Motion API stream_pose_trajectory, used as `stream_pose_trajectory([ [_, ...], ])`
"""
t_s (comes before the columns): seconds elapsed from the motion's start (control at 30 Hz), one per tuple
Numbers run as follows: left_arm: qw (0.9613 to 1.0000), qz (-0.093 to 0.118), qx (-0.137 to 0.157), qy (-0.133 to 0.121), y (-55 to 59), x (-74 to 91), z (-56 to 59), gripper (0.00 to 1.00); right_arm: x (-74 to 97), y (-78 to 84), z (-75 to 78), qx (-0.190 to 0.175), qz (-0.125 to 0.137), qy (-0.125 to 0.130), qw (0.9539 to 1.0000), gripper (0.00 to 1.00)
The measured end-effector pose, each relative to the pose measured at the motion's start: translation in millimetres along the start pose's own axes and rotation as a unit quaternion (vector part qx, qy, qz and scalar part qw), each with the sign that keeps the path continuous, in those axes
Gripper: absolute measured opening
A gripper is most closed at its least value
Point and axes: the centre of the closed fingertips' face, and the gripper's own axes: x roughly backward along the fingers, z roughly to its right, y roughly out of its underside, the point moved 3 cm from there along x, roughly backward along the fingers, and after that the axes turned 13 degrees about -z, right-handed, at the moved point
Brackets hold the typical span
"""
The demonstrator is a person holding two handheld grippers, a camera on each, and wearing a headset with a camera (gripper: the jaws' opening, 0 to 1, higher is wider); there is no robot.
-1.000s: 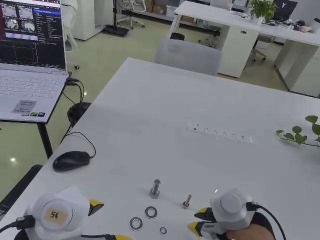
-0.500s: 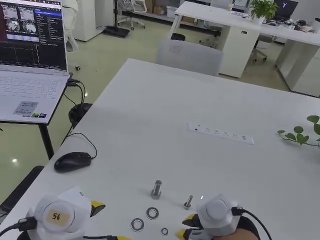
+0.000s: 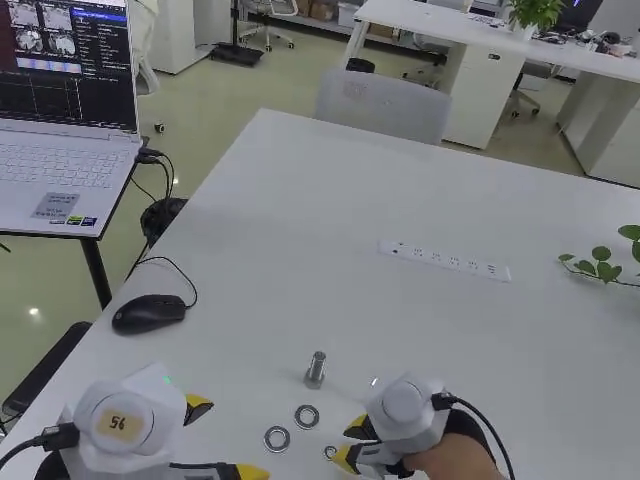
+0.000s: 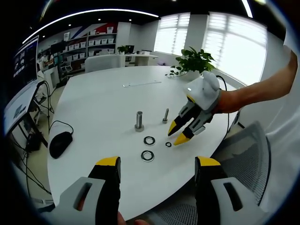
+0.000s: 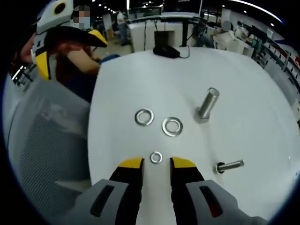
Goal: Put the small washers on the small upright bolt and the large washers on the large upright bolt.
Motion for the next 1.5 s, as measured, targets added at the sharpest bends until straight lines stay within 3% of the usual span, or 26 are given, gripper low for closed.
stream_pose_trajectory([
  [0.1, 1.0000, 0.000, 0.001, -0.002, 0.3, 1.0, -0.9, 0.63, -7.1, 1.4, -1.7, 0.041, -0.026, 0.003, 0.9988, 0.23],
  [0.3, 1.0000, -0.002, 0.002, -0.002, 1.6, 0.7, -1.0, 0.63, -15.7, 1.5, -1.6, 0.067, -0.047, -0.002, 0.9966, 0.23],
  [0.47, 1.0000, 0.000, 0.004, 0.000, 0.9, -0.3, -0.1, 0.63, -17.6, -0.1, -0.6, 0.065, -0.050, -0.007, 0.9966, 0.22],
  [0.8, 1.0000, -0.001, 0.003, 0.004, 0.2, -3.4, 0.6, 0.63, -17.6, -2.3, -1.0, 0.094, -0.058, -0.004, 0.9938, 0.21],
  [1.07, 1.0000, 0.002, -0.001, 0.006, -3.8, -5.3, 3.5, 0.63, -17.3, -3.7, -2.2, 0.116, -0.070, 0.006, 0.9907, 0.14],
  [1.3, 1.0000, 0.002, 0.002, 0.004, -1.6, -2.5, 1.7, 0.63, -16.4, -2.1, -0.2, 0.072, -0.051, 0.002, 0.9961, 0.14],
  [1.5, 1.0000, 0.001, 0.005, 0.001, 1.1, -0.7, -0.9, 0.63, -15.1, 2.5, -1.3, 0.053, -0.040, 0.002, 0.9978, 0.13],
])
